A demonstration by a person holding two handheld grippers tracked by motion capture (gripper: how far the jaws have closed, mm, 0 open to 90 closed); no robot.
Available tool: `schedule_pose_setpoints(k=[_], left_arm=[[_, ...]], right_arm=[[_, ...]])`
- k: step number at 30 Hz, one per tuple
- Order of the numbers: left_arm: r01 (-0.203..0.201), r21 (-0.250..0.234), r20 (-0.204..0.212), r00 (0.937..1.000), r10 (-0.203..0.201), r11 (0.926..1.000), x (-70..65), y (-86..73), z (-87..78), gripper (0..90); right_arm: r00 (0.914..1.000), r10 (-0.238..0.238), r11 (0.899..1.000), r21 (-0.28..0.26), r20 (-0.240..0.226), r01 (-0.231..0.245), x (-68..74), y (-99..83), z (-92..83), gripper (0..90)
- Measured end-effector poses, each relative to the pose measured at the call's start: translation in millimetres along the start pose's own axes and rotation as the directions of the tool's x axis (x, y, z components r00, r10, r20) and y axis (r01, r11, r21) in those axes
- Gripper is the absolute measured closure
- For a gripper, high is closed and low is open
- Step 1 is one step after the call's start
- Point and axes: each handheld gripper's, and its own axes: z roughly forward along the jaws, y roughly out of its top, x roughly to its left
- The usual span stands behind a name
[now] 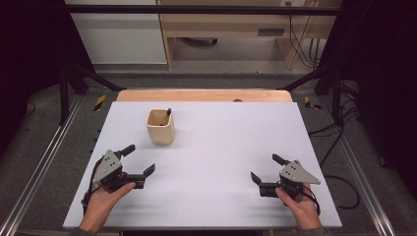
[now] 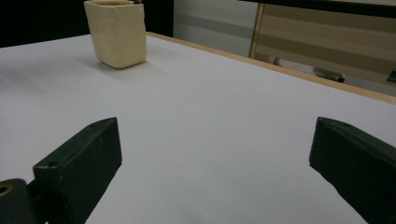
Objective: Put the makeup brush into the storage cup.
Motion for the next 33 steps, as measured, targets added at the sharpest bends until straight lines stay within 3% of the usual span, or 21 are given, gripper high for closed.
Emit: schedule_pose_setpoints(k=[12, 33], left_arm=[[0.021, -0.012, -0.033, 0.9992, -0.021, 0.9997, 7.8, -9.6, -15.0, 1.5], [0.0, -0.053, -0.064, 0.9979, -0.004, 0.9986, 18.2, -18.9, -35.9, 1.4]], right_arm=[[1.0, 0.0, 1.0, -0.003, 0.001, 0.0, -0.1, 0.1, -0.4, 2.9], [1.0, -0.005, 1.0, 0.0, 0.001, 0.005, 0.1, -0.3, 0.3, 2.9]])
